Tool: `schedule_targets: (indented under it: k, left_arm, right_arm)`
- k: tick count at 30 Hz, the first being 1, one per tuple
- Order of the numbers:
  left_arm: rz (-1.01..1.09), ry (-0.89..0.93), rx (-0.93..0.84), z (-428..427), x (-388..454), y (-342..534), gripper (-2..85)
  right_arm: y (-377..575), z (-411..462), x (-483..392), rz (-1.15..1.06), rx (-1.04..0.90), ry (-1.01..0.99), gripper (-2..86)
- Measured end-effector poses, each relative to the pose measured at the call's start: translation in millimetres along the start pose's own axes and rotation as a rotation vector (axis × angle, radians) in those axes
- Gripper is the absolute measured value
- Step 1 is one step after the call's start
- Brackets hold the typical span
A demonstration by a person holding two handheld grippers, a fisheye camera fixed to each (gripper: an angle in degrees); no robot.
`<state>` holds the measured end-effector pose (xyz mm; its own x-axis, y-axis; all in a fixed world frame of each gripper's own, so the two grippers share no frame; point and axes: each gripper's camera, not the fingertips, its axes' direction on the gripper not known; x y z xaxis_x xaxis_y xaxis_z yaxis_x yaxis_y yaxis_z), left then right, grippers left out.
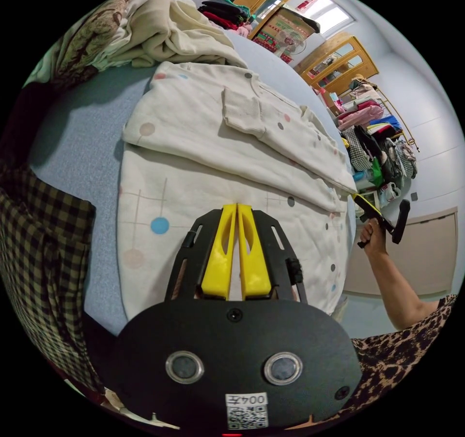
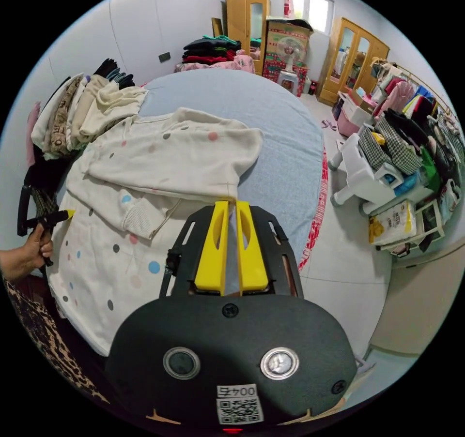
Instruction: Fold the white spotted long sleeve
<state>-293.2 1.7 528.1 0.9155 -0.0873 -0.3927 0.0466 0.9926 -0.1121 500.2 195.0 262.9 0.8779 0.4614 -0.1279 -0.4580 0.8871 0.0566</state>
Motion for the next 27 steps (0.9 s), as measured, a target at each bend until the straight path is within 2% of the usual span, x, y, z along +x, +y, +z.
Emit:
schedule_targets:
  k: [4, 8, 10, 12, 14, 19, 21, 25, 27]
  left_arm:
    - [0.001, 0.0, 0.006, -6, -4, 0, 0.8]
    - [0.002, -0.001, 0.01, -13, -9, 0, 0.9]
    - [-0.003, 0.004, 0.013, -16, -12, 0, 0.9]
    - [-0.002, 0.001, 0.013, -21, -14, 0, 0.9]
    - [0.012, -0.01, 0.013, -24, -14, 0, 0.9]
    - [0.066, -0.064, 0.009, -34, -12, 0, 1.0]
    - [0.093, -0.099, 0.016, -39, -9, 1, 1.1]
    - [0.113, -0.102, -0.023, -50, -11, -4, 1.2]
    - [0.105, -0.123, 0.046, -77, -20, -7, 1.8]
  right_arm:
    - [7, 6, -3, 0.038, -0.014, 0.003, 2.9]
    - [16, 0, 11, 0.214, -0.084, -0.001, 1.1]
    - [23, -17, 14, 0.252, -0.013, -0.084, 1.5]
    - [23, -39, 3, 0.233, 0.085, -0.125, 3.4]
    - [14, -43, -13, 0.176, 0.1, -0.123, 4.3]
    - [-2, -25, -45, 0.115, 0.05, -0.102, 6.7]
    - [-1, -1, -46, 0.141, -0.076, -0.109, 7.7]
    - [6, -19, -49, 0.194, -0.007, -0.134, 8.0]
    - [14, -38, -59, 0.199, 0.036, -0.176, 8.4]
